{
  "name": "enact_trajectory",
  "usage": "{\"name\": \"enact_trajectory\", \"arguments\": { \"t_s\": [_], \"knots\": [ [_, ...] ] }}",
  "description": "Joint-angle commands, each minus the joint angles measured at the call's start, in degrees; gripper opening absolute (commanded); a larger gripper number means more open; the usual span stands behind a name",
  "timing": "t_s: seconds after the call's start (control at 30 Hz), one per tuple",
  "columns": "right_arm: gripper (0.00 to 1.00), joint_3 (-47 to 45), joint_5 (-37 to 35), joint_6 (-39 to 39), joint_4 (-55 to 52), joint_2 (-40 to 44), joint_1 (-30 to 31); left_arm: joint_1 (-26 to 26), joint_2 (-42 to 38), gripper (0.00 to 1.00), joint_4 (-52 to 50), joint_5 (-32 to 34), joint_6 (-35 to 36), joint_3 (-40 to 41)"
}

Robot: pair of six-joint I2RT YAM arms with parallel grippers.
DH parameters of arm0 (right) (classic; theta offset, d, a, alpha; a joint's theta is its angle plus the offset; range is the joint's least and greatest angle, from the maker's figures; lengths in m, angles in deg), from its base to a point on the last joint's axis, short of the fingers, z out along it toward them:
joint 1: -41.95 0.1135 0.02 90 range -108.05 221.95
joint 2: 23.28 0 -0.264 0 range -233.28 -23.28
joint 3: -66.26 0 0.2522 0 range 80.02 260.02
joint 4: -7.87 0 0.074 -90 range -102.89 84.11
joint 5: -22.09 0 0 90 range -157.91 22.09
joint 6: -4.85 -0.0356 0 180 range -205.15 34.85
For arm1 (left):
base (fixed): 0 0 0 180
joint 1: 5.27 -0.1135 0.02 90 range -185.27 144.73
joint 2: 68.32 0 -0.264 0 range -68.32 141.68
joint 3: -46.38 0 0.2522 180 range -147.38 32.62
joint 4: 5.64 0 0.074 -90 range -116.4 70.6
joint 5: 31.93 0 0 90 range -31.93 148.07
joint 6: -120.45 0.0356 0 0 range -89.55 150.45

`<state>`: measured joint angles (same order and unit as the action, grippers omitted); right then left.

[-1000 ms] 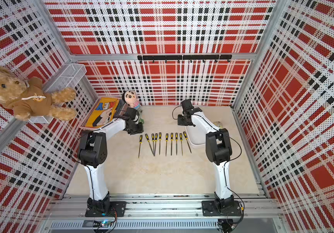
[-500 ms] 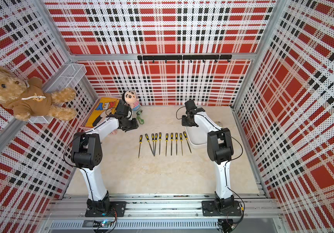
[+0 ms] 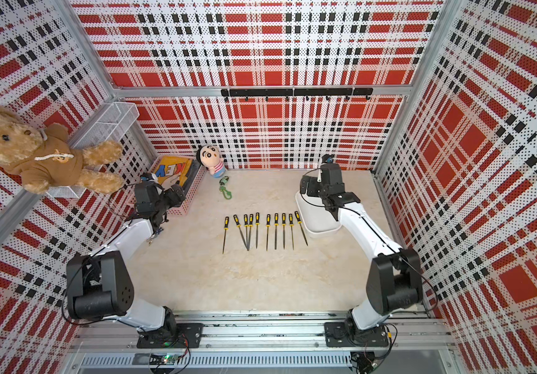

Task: Take the file tool out of the storage box
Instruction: Reset both arms

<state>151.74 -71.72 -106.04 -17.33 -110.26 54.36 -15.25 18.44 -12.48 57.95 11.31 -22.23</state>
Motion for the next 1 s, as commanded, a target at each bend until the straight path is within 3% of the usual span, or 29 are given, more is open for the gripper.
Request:
{"name": "enact_trajectory", "arguments": {
  "t_s": [0.0, 0.13, 0.3, 0.5, 0.57, 0.67, 0.87, 0.97],
  "knots": [
    [1.0, -7.23, -3.3, -1.89, 6.95, 2.55, -4.46, -1.05, -0.55, 0.99, 11.1, 4.72, 0.19, 5.66],
    [1.0, -14.17, -5.36, -2.51, 11.0, 7.54, -9.43, 0.14, -1.47, 0.99, 16.95, 8.96, 2.97, 11.92],
    [1.0, -24.27, -9.7, 2.19, 21.43, 11.61, -12.4, 1.27, -3.7, 0.99, 37.15, 11.6, 4.61, 26.45],
    [1.0, -28.29, -15.41, 9.99, 23.86, 8.05, -12.92, 3.71, -3.12, 0.99, 43.86, 13.53, 7.29, 31.19],
    [1.0, -31.7, -15.69, 12.0, 30.72, 7.46, -13.11, 5.26, -2.46, 0.99, 47.1, 13.52, 8.88, 32.43],
    [1.0, -37.02, -12.28, 13.98, 40.05, 6.38, -13.19, 7.12, -1.3, 0.99, 50.79, 14.1, 11.01, 34.05],
    [1.0, -42.83, -8.49, 12.02, 47.98, 5.51, -13.2, 8.47, -1.62, 0.99, 56.12, 12.99, 13.21, 37.24],
    [1.0, -50.14, -5.46, 13.15, 60.71, 4.42, -13.11, 9.75, -0.43, 0.99, 60.79, 12.54, 14.97, 39.38]
  ]
}}
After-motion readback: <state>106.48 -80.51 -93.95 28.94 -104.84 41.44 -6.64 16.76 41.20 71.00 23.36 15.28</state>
